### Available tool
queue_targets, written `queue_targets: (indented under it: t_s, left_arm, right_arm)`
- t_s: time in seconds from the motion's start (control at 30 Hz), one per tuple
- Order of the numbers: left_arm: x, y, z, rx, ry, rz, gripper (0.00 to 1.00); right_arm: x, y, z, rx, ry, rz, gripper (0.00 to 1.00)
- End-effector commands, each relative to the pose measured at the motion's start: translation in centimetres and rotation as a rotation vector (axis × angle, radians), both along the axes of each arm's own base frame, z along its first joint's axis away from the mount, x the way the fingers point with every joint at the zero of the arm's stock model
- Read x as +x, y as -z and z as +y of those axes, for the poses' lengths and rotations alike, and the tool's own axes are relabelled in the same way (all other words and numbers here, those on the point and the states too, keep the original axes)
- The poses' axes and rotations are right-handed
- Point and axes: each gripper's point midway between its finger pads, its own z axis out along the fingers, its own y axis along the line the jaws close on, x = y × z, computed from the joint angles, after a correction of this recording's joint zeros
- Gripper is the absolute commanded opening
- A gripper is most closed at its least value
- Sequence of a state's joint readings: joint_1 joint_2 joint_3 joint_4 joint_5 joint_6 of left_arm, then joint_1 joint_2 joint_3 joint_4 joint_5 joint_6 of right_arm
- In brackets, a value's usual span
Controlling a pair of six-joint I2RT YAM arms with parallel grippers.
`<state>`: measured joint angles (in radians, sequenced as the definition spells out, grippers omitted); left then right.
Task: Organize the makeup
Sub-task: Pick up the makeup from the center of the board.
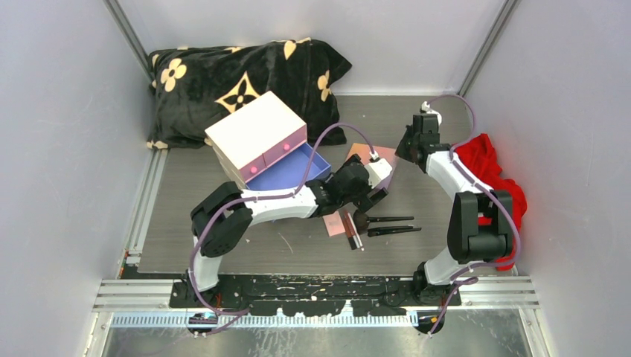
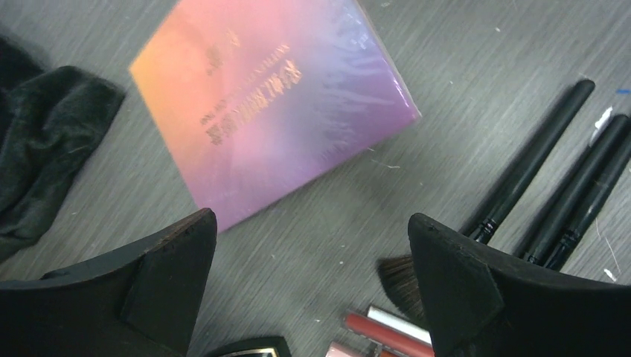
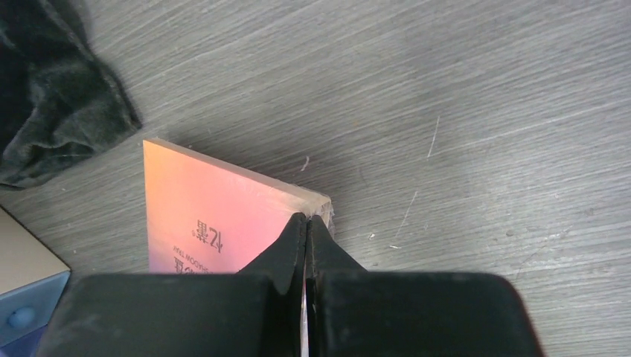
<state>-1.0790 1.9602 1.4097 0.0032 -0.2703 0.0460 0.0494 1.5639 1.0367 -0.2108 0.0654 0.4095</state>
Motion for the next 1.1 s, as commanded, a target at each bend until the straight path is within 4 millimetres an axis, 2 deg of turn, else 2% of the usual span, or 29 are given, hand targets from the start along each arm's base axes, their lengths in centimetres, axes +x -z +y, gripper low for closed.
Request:
queue_targets:
  t_s: [0.0, 0.33, 0.5, 0.63, 0.77, 0.83, 0.87, 0.93, 0.97, 1.0, 1.07]
  left_arm:
    - [-0.8, -2.2, -2.1, -0.136, 0.102, -0.060, 1.00]
    - [0.7, 0.2, -2.6, -0.228, 0.033, -0.175, 1.00]
    - [2.3, -0.6, -3.0, -0.184, -0.004, -0.265, 1.00]
    - [4.4, -1.6, -2.4, -0.108, -0.110, -0.412, 1.00]
    - [4.9, -2.4, -2.2, -0.093, -0.172, -0.564, 1.00]
    - [4.9, -2.4, -2.5, -0.096, -0.167, -0.568, 0.98]
    - [4.9, -2.4, -2.6, -0.094, -0.161, -0.561, 0.91]
    - [4.8, -2.1, -2.7, -0.086, -0.152, -0.547, 0.43]
    - [4.8, -2.0, -2.6, -0.081, -0.158, -0.543, 0.12]
    - [4.9, -1.8, -2.4, -0.073, -0.169, -0.544, 0.01]
    - [5.2, -1.9, -2.3, -0.055, -0.181, -0.554, 0.00]
  right_arm:
    - [1.6, -4.8, 0.6, 0.011, -0.037, -0.117, 0.01]
    - [1.7, -8.2, 2.1, 0.063, -0.104, -0.159, 0.01]
    - [1.4, -9.1, 2.3, 0.075, -0.112, -0.175, 0.01]
    - [1.1, -9.9, 2.5, 0.080, -0.122, -0.186, 0.01]
    - [1.0, -10.4, 2.6, 0.080, -0.129, -0.192, 0.01]
    - [0.9, -10.5, 2.6, 0.082, -0.130, -0.192, 0.01]
    - [0.9, -10.6, 2.6, 0.082, -0.131, -0.194, 0.01]
    - [0.8, -10.7, 2.7, 0.082, -0.132, -0.194, 0.01]
    - [0.8, -10.8, 2.7, 0.083, -0.133, -0.196, 0.01]
    - [0.8, -10.8, 2.7, 0.082, -0.134, -0.197, 0.01]
    - [0.7, -11.0, 2.7, 0.082, -0.135, -0.200, 0.01]
